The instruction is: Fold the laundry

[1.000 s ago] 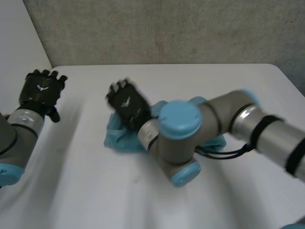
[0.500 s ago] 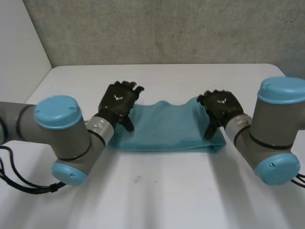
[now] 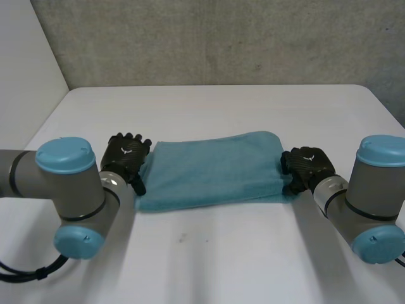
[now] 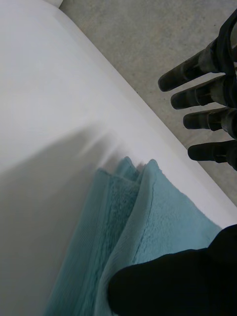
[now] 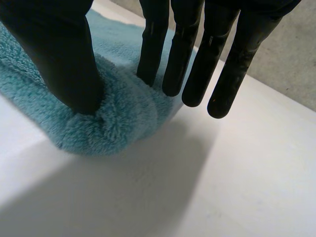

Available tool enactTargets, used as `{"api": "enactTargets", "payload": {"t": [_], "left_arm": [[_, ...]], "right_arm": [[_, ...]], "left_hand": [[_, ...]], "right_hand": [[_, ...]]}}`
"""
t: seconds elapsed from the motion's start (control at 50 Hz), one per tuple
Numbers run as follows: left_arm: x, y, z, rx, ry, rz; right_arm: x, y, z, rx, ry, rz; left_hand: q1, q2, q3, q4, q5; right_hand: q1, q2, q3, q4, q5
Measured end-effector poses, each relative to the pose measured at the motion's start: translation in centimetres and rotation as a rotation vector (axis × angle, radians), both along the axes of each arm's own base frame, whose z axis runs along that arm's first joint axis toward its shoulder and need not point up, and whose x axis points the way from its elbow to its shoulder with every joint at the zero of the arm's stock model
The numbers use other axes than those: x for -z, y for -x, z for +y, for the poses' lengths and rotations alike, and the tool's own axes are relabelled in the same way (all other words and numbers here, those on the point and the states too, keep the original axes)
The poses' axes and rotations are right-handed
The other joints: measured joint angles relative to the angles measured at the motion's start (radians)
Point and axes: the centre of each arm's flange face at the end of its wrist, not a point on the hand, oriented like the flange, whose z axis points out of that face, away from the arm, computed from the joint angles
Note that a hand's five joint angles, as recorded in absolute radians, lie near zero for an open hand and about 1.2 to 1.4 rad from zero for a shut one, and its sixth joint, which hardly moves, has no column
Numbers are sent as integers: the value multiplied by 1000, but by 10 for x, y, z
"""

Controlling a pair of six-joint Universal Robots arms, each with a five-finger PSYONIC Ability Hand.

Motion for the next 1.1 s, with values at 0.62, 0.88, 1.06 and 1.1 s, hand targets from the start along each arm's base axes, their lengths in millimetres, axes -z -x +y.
{"api": "enactTargets", "payload": {"t": [0.62,0.88,1.06,1.1], "left_arm": [[-84,-43,30,-87,134,122],[-94,-48,25,-119,125,238],[-101,-28,18,-66,151,268],[-102,-18,17,-40,157,279]], "right_arm": [[-90,-72,7,-205,433,157],[-34,-197,126,-702,447,126],[-40,-189,128,-697,419,131],[-65,-174,105,-588,415,75]], "left_hand": [[0,0,0,0,0],[0,0,0,0,0],[0,-1,0,0,0],[0,-1,0,0,0]], "right_hand": [[224,284,282,290,318],[224,284,283,290,324],[-466,-557,-555,-555,-465],[-530,-665,-673,-663,-577]]}}
